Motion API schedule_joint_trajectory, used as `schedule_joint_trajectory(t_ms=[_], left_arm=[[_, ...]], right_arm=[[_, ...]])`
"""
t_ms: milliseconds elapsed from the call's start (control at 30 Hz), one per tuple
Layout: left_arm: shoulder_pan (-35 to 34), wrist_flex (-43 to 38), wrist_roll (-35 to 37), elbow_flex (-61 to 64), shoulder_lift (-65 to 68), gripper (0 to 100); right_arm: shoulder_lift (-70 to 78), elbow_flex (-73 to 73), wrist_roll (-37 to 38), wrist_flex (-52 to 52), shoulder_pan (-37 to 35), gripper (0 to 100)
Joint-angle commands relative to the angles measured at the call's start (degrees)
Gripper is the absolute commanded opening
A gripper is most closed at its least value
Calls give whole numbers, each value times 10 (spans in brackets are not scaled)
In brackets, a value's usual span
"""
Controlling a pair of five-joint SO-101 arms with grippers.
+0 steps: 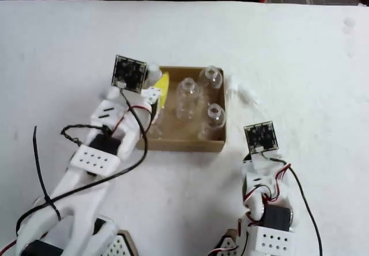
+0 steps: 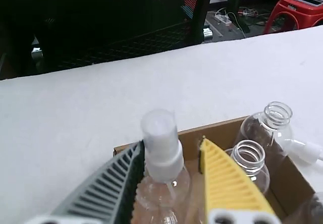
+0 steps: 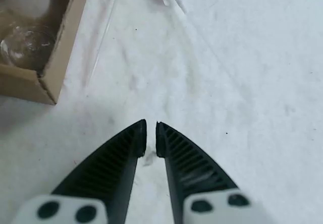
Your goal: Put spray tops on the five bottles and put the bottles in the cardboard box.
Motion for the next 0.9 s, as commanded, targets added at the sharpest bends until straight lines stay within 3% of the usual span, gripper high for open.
schedule_joint_trajectory(t_ms=[0, 433, 867], left_arm=[[-2, 24, 14, -20, -18, 177], [-9, 131, 18, -106, -19, 177], [-40, 378, 18, -269, -20, 181]], right_arm=[[-3, 5, 10, -12, -2, 18], [-3, 5, 10, -12, -2, 18], [-3, 5, 10, -11, -3, 18]])
